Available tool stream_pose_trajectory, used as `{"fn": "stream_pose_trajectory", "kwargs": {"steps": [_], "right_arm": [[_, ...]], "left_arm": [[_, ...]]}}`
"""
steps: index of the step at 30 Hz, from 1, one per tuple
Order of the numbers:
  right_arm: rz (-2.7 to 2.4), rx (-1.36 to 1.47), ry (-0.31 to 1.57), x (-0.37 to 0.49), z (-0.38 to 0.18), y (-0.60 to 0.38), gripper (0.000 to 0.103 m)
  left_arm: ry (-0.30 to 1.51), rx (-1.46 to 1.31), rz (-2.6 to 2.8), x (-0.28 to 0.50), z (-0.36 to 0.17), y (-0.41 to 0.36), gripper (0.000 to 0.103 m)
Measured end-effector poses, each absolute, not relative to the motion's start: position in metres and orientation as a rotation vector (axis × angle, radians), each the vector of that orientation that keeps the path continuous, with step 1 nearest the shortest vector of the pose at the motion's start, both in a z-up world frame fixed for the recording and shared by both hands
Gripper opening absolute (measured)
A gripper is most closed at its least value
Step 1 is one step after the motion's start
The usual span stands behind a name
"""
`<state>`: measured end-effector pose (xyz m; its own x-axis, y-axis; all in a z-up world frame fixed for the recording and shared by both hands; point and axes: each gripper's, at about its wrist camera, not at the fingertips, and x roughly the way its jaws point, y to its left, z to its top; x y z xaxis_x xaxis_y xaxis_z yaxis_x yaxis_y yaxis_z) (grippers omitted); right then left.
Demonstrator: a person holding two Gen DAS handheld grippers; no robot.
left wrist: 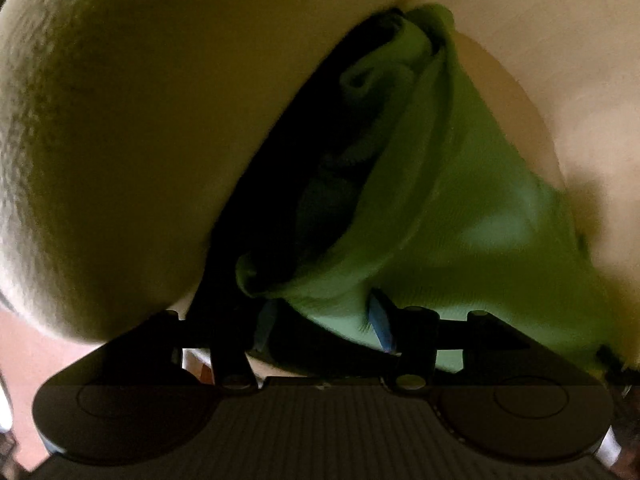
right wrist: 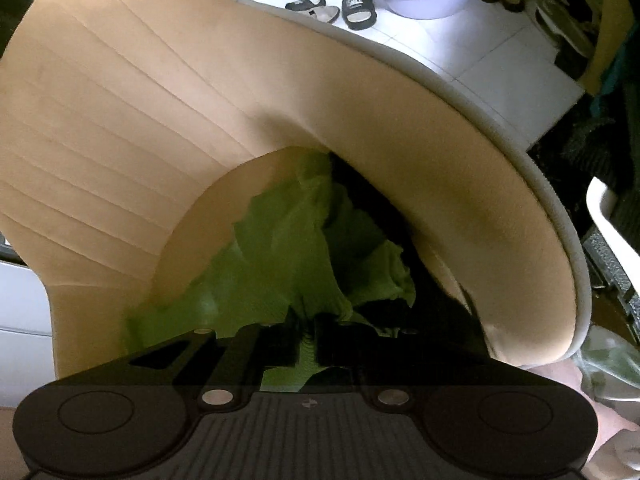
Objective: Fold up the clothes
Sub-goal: 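Lower the shirt onto the chair's black cushion with both grippers, then open both grippers, release the shirt and smooth it flat on the seat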
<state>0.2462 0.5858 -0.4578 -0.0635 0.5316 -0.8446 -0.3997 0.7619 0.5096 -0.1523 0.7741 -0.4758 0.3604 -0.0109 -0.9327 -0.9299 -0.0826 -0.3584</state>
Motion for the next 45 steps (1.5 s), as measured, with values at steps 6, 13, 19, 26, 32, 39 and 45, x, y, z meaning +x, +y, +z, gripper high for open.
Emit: {"fn": "stream_pose_trajectory", "kwargs": {"steps": [6, 13, 19, 26, 32, 39, 45], "right_arm": [[0.738, 0.110, 1.452, 0.251, -0.461, 0.584, 0.005], [0.732, 0.069, 1.466, 0.249, -0.465, 0.582, 0.005], [0.755, 0.059, 1.473, 0.245, -0.450, 0.572, 0.005], [0.684, -0.062, 1.518, 0.238, -0.491, 0.554, 0.005], [0.682, -0.260, 1.522, 0.224, -0.528, 0.560, 0.031], [0.741, -0.415, 1.324, 0.194, -0.462, 0.554, 0.059], [0.939, -0.508, 1.167, 0.191, -0.471, 0.618, 0.059]], "left_arm": [[0.903, -1.400, 1.008, -0.138, -0.473, 0.778, 0.016], [0.887, -1.250, 1.106, -0.128, -0.410, 0.773, 0.008], [0.905, -1.169, 1.091, -0.139, -0.380, 0.758, 0.008], [1.034, -1.211, 1.119, -0.134, -0.457, 0.736, 0.010], [1.102, -1.144, 1.154, -0.125, -0.454, 0.740, 0.038], [1.040, -0.879, 0.992, -0.085, -0.400, 0.725, 0.044], [1.100, -0.727, 0.784, -0.027, -0.435, 0.746, 0.045]]}}
